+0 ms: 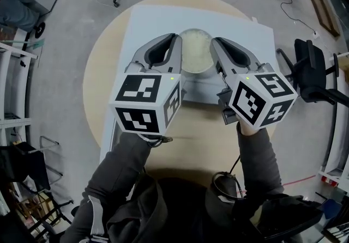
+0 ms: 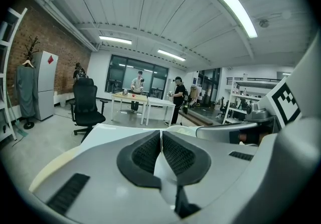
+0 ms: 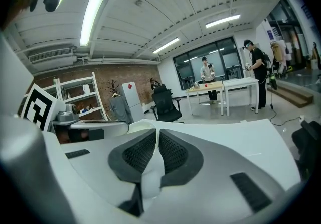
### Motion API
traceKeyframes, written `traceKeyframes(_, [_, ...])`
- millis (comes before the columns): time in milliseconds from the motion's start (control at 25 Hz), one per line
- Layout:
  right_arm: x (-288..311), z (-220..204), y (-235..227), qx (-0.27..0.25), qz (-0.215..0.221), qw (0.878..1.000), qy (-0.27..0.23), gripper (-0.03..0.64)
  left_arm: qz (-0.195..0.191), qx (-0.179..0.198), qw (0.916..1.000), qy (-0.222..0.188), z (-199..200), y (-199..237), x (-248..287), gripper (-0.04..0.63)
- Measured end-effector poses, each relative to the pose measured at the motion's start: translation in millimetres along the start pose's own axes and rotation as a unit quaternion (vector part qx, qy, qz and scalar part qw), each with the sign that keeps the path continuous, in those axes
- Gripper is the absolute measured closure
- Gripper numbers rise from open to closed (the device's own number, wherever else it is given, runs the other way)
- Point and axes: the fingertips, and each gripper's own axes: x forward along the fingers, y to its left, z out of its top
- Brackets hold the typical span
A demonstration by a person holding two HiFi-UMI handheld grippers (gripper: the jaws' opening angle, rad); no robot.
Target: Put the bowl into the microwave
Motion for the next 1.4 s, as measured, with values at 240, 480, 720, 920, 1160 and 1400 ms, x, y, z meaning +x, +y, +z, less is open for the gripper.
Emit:
traceKeyframes(240, [-10, -1, -5, -0.001, -0.009, 1.0, -0.008, 0.592, -0.004, 0.001, 1.0, -0.007, -1, -11, -2, 0.574])
traceKeyframes(480, [-24, 5, 2, -0.006, -0.014, 1.0, -0.021, 0.594, -0.006, 0.002, 0.9998, -0.017, 5, -20, -15, 0.574])
traceKeyframes(720, [-42, 1, 11, -0.009, -0.01, 1.0, -0.028, 0.595, 0.003, 0.002, 0.9997, -0.026, 1, -32, -34, 0.574])
traceKeyframes(920, [-54, -6, 23, -0.012, -0.004, 0.999, -0.031, 0.595, 0.011, -0.002, 0.9994, -0.031, -7, -36, -51, 0.574])
traceKeyframes(1160, [-66, -15, 37, -0.013, 0.001, 0.999, -0.035, 0.595, 0.019, -0.007, 0.999, -0.039, -14, -39, -72, 0.574])
traceKeyframes(1400, [-84, -20, 50, -0.014, 0.003, 0.999, -0.043, 0.595, 0.021, -0.01, 0.9986, -0.047, -19, -48, -92, 0.574])
